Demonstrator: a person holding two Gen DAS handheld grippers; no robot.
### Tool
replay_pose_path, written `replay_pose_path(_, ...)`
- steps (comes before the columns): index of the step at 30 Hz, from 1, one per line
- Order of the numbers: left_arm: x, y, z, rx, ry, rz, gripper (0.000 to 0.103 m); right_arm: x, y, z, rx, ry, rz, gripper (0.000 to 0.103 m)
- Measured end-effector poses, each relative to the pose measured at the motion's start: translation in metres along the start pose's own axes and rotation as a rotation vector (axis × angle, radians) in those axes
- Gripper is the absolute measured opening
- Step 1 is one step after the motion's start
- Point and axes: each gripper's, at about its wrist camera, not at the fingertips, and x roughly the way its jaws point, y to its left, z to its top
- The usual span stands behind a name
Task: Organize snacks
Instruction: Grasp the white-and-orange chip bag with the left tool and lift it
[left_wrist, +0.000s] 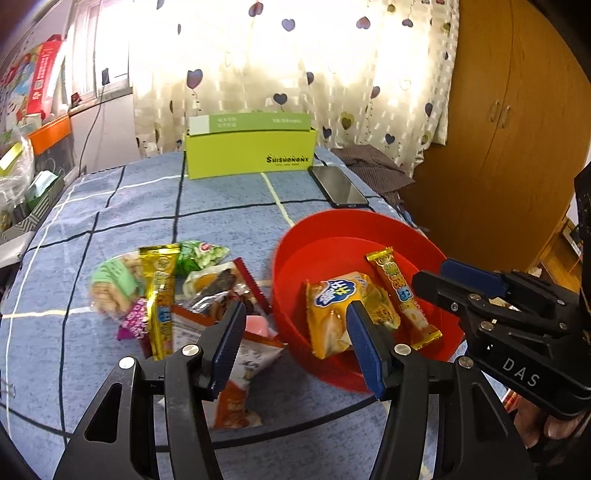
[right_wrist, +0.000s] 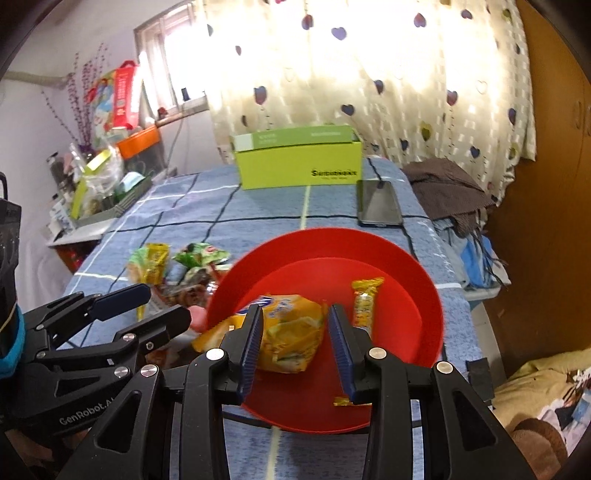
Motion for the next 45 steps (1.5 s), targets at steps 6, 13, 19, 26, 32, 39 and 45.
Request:
replay_pose_path(6, -0.013, 0.017, -0.007, -0.024, -0.029, 0.0, 0.058, 0.0, 0.018, 0.002, -0.041, -0.008, 0.034, 0.035)
replay_pose_path(13, -0.018, 0.04, -0.015, -0.054, -0.033, -0.003, 0.058, 0.004, 0.031, 0.001, -0.073, -0.001, 0.061, 0.035)
replay_pose_path(19, -0.017, 0.059, -0.024, -0.079, -0.02, 0.001, 0.058, 0.005, 0.041, 0.003, -0.089, -0.003, 0.078, 0.035)
replay_pose_path(26, -0.011, 0.076, -0.033, -0.094, 0.002, 0.004, 0.058, 0.009, 0.046, 0.002, -0.102, 0.01, 0.085, 0.035)
replay_pose_path(32, -0.008, 0.079, -0.04, -0.091, 0.013, -0.015, 0.058, 0.012, 0.047, 0.001, -0.105, 0.019, 0.08, 0.035)
replay_pose_path(39, 0.006, 0.061, -0.047, 0.001, 0.05, -0.071, 0.058, 0.013, 0.047, -0.002, -0.108, 0.022, 0.082, 0.035)
replay_pose_path(45, 0.026, 0.062, -0.052, 0.028, 0.097, -0.043, 0.065, 0.014, 0.048, -0.004, -0.115, 0.027, 0.085, 0.035)
